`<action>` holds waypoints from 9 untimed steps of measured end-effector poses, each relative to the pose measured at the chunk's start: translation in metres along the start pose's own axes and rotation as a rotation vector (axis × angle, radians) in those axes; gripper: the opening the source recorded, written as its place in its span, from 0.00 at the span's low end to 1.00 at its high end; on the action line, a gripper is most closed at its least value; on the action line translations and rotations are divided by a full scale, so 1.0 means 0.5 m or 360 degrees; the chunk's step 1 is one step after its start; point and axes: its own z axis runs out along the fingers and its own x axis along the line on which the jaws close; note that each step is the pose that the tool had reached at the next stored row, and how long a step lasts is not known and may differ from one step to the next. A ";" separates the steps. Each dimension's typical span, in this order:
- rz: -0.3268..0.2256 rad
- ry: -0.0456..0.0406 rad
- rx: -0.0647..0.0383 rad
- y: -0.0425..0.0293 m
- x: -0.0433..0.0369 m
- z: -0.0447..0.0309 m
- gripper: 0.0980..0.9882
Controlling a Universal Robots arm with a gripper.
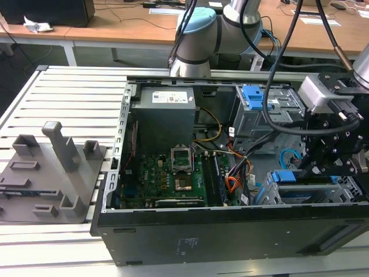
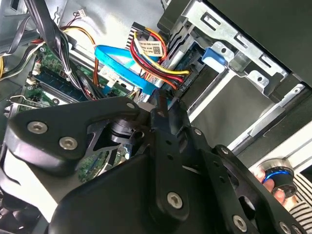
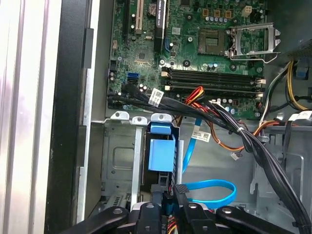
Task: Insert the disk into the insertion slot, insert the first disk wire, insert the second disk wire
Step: 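Insert the second disk wire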
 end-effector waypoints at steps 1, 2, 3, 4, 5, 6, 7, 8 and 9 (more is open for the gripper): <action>0.0000 -0.0001 0.0000 0.000 0.000 -0.006 0.15; 0.0000 0.0000 0.0000 0.001 0.000 -0.023 0.15; 0.0000 0.0000 0.0000 0.002 0.000 -0.040 0.15; 0.0000 0.0000 0.0000 0.002 -0.001 -0.047 0.15; 0.0000 0.0000 0.0000 0.003 -0.001 -0.055 0.15; 0.0000 0.0000 0.0000 0.003 -0.002 -0.064 0.14; 0.0000 0.0000 0.0000 0.003 -0.003 -0.073 0.07; 0.0000 0.0000 0.0000 0.004 -0.003 -0.082 0.01; 0.0000 0.0000 0.0000 0.004 -0.003 -0.082 0.01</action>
